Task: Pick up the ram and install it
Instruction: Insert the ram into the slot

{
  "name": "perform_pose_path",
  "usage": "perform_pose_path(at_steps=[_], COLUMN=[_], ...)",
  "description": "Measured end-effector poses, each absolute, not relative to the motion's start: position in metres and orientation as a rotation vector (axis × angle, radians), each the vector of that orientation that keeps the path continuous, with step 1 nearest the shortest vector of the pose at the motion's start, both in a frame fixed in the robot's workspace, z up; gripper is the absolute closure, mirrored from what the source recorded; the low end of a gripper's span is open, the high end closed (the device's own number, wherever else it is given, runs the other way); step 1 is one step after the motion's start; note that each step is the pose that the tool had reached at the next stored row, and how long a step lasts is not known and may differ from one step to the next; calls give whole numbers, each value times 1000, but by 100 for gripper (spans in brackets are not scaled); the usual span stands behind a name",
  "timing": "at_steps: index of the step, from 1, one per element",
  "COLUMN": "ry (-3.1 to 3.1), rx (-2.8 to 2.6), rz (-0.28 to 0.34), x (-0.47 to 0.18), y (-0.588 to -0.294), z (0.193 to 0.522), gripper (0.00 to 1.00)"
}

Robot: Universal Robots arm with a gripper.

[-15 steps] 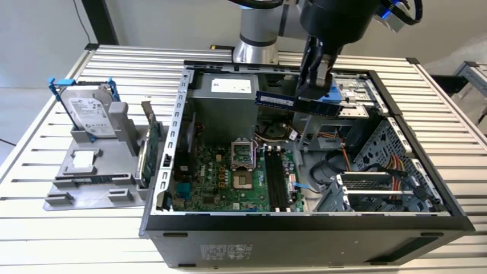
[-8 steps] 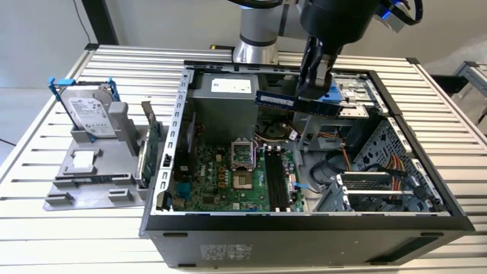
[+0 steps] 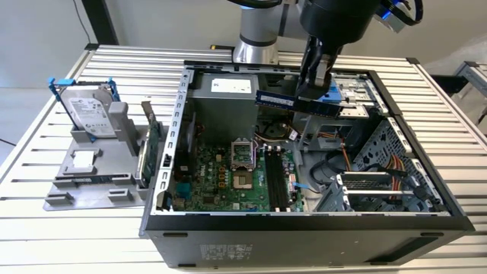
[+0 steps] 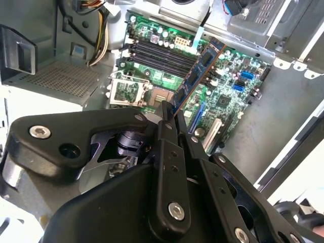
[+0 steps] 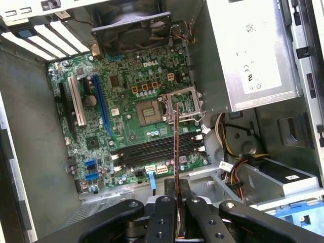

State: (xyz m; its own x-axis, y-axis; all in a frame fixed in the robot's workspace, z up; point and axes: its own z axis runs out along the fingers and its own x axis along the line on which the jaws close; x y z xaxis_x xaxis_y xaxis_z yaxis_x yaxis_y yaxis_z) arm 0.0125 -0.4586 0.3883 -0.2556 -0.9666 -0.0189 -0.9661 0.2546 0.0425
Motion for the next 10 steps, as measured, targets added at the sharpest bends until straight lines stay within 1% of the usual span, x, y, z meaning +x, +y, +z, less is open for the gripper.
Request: perform_pose_path(at_steps=[10], ry=[-2483], rx=[1905], rz=[-71], x=[12], y=[-459], z=[388], gripper=[100])
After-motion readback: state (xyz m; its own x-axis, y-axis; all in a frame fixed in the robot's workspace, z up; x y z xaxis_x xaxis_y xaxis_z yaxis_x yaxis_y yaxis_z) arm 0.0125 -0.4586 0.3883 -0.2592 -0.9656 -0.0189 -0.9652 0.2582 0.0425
